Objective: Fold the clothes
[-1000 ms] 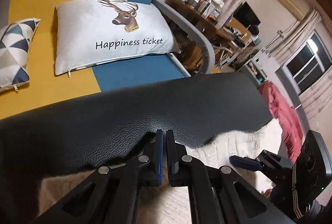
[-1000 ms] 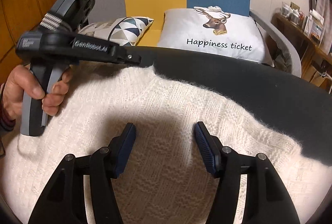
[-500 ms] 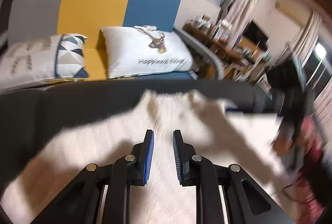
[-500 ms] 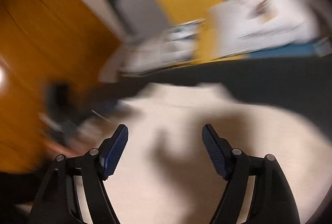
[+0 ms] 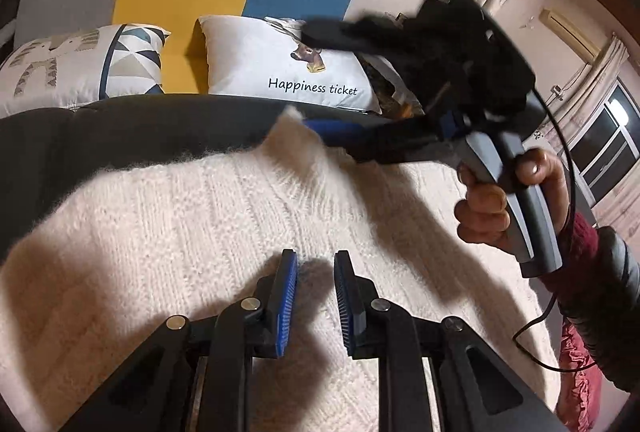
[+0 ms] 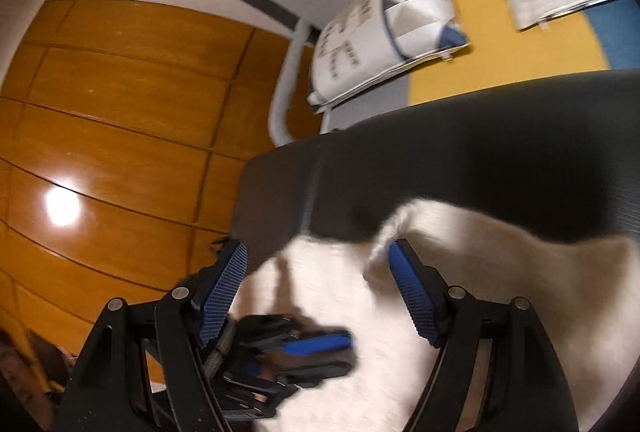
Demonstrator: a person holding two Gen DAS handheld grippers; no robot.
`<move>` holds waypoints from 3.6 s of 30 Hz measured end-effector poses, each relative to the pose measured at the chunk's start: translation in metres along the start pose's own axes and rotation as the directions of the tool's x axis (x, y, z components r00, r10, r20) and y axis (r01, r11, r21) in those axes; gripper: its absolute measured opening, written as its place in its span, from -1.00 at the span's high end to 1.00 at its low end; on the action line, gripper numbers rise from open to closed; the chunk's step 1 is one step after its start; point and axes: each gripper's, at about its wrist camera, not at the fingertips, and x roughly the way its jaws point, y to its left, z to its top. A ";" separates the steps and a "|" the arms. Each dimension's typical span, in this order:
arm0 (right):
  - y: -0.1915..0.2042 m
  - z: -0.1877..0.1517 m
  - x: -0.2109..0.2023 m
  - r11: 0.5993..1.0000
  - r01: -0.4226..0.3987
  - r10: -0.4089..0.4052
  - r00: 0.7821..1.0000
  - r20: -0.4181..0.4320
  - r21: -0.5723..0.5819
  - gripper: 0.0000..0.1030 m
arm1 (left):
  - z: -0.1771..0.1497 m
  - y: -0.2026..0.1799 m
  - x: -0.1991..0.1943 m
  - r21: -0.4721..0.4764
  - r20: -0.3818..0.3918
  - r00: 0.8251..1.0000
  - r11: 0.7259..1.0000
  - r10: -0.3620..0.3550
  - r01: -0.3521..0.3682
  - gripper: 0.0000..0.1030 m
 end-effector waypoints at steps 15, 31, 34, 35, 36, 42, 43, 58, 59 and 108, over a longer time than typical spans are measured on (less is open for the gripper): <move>0.028 0.019 0.018 0.938 0.337 -0.335 0.942 0.038 -0.083 -0.51 | 0.012 -0.010 -0.022 0.019 0.062 0.998 0.999 0.031 -0.032 0.64; 0.040 -0.088 -0.018 0.445 0.719 -0.773 0.609 0.176 -0.534 -0.48 | 0.063 -0.004 0.043 0.275 0.037 0.911 0.872 0.411 -0.405 0.44; 0.019 -0.090 -0.041 0.531 0.734 -0.728 0.651 0.214 -0.424 -0.39 | 0.064 0.013 0.036 0.168 0.023 0.934 0.920 0.356 -0.354 0.43; 0.014 -0.093 -0.047 0.550 0.729 -0.707 0.666 0.238 -0.408 -0.38 | 0.064 0.013 0.035 0.164 0.024 0.934 0.920 0.356 -0.355 0.43; 0.014 -0.099 -0.047 0.527 0.734 -0.703 0.660 0.265 -0.428 -0.38 | 0.064 0.013 0.036 0.164 0.027 0.933 0.919 0.359 -0.358 0.43; 0.019 -0.101 -0.055 0.561 0.707 -0.677 0.691 0.252 -0.432 -0.57 | 0.058 -0.006 0.019 0.133 0.024 0.973 0.963 0.231 -0.232 0.45; 0.021 -0.104 -0.059 0.575 0.705 -0.675 0.696 0.247 -0.416 -0.57 | 0.057 -0.011 0.016 0.132 0.026 0.977 0.968 0.213 -0.215 0.46; 0.011 -0.168 -0.112 0.472 0.855 -0.788 0.519 0.331 -0.215 -0.91 | 0.040 -0.021 0.004 0.055 0.063 0.948 0.948 0.312 -0.315 0.40; 0.015 -0.170 -0.114 0.469 0.856 -0.793 0.517 0.321 -0.220 -0.91 | 0.036 -0.025 -0.008 0.050 0.086 0.951 0.952 0.298 -0.303 0.40; 0.100 -0.392 -0.023 0.373 0.864 -0.797 0.485 0.359 -0.339 -1.00 | -0.255 -0.034 -0.229 -0.259 0.165 0.962 0.951 0.217 -0.170 0.36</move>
